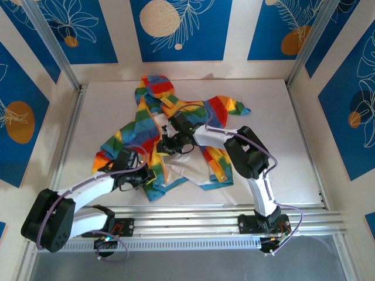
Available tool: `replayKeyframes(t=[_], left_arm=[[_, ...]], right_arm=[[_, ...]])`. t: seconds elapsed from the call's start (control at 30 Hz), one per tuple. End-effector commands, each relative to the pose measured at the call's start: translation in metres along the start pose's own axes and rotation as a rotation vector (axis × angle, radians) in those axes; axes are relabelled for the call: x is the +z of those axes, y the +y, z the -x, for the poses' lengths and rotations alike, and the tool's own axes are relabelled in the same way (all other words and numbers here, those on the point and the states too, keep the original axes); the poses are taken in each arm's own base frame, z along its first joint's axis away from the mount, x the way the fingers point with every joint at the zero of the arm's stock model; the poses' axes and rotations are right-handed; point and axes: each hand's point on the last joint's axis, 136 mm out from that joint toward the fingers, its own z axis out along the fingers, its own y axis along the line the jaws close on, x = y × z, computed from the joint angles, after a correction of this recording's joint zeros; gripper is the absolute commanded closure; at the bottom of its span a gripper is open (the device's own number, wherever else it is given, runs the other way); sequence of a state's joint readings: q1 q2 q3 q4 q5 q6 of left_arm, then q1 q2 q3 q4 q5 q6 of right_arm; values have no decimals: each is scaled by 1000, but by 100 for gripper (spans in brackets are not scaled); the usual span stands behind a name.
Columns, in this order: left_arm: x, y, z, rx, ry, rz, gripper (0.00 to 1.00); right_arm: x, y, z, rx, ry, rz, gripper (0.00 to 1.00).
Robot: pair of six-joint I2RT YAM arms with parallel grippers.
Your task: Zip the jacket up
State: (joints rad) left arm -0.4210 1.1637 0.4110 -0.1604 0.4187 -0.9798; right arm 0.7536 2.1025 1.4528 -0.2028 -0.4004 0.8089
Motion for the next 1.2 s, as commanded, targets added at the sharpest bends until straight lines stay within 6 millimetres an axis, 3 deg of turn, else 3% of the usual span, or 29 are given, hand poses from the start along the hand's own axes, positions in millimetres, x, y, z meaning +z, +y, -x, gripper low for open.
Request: replayKeyframes(t=[0.0, 0.1, 0.2, 0.37, 0.47, 0.6, 0.73, 0.8, 0.87, 1.03, 1.17], left_arm=[[-9, -11, 4, 73, 17, 10, 100], [-13, -22, 8, 125, 22, 10, 98], [-15, -35, 8, 173, 49, -19, 90], [-18, -46, 10, 216, 70, -19, 66], [-22, -47, 13, 239, 57, 1, 58], [-21, -47, 16, 252, 54, 13, 60], [-16, -51, 16, 256, 67, 8, 62], [-16, -55, 15, 275, 64, 14, 63], [-14, -61, 13, 297, 61, 17, 63], [-8, -74, 8, 356, 60, 40, 63], [3, -89, 3, 424, 55, 86, 63]], right_arm=[[-18, 25, -2, -63, 0, 22, 92], [-29, 22, 0, -69, -8, -40, 100], [-43, 19, 1, -80, -21, -80, 100], [-66, -1, -2, -63, -31, -155, 100], [-77, -15, -4, -28, -27, -230, 100], [-82, -29, -3, -13, -11, -354, 100], [-75, -60, -3, 63, 34, -455, 100], [-75, -68, -2, 79, 29, -488, 94], [-81, -62, 1, 57, -14, -480, 86], [-117, -43, 7, 1, -143, -436, 70], [-152, -65, -3, 30, -149, -483, 67]])
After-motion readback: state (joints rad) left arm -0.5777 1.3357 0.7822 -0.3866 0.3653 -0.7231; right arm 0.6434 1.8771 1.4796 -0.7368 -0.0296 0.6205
